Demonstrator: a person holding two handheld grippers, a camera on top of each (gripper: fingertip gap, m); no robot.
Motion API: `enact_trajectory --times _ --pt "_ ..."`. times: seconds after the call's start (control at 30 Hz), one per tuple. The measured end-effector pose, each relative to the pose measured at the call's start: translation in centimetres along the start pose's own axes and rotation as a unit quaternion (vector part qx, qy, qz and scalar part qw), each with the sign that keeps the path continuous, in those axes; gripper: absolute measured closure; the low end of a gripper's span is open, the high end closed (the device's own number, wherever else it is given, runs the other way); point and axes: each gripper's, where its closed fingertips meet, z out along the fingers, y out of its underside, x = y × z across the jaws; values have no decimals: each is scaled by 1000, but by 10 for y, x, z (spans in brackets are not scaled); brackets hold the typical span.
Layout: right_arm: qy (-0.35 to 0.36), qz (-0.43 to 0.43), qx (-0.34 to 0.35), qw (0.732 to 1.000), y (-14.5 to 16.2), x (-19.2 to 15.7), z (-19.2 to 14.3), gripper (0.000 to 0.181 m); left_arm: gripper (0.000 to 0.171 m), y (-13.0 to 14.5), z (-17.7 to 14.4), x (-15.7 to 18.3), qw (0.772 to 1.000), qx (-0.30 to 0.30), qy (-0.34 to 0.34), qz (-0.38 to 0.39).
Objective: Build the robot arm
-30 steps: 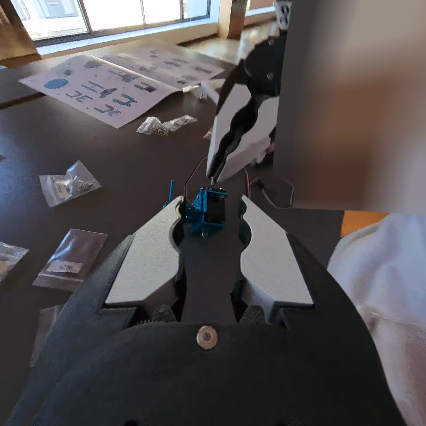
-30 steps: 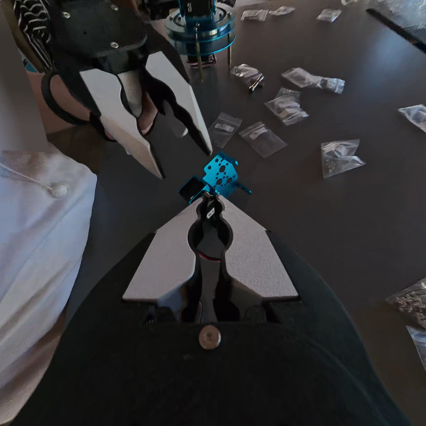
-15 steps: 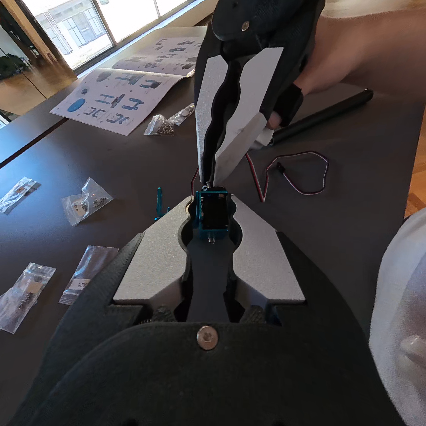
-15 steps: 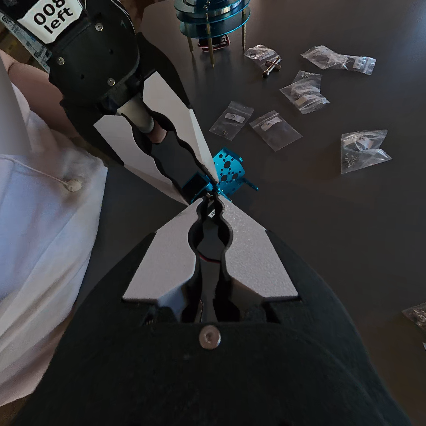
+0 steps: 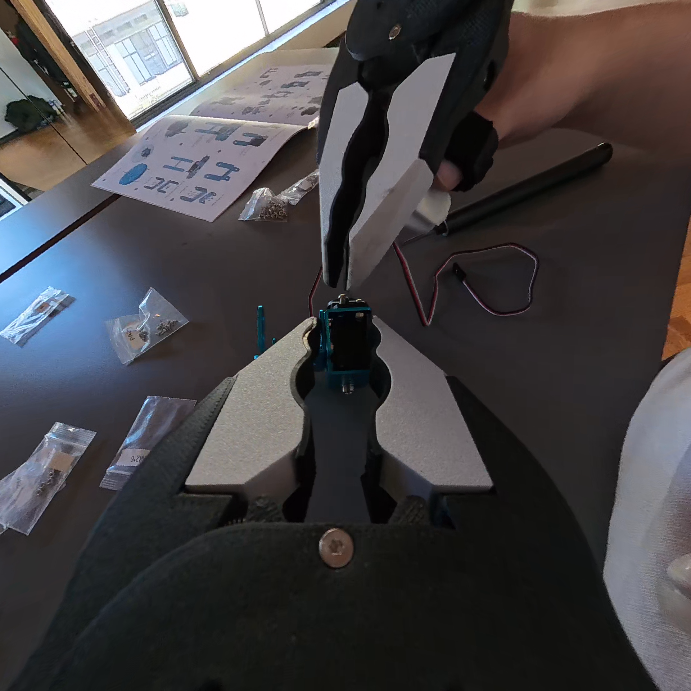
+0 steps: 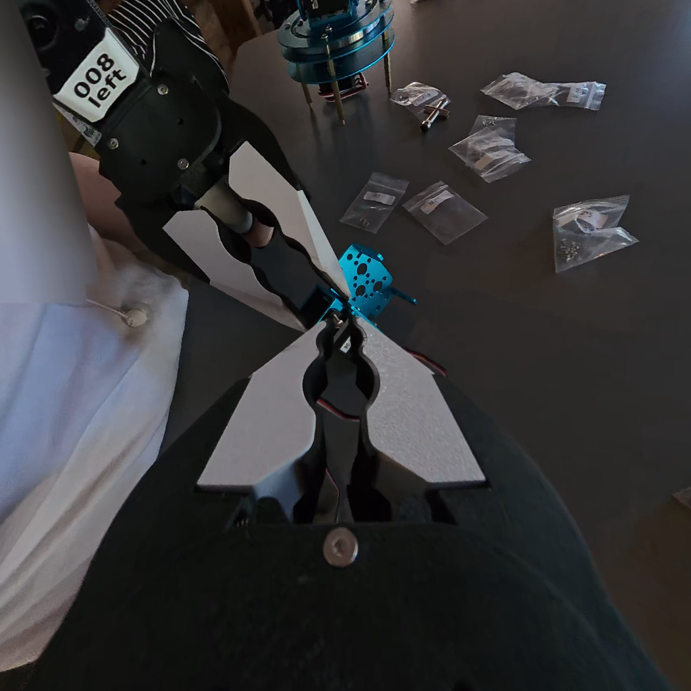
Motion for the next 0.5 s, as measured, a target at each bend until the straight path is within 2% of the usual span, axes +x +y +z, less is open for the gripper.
enact_trajectory --times 0.1,0.5 --pt "11 25 -3 1000 4 2 -1 181 148 0 0 0 1000 2 -2 -3" --pt "3 89 6 996 3 -1 4 180 148 0 0 -1 1000 6 -9 -1"
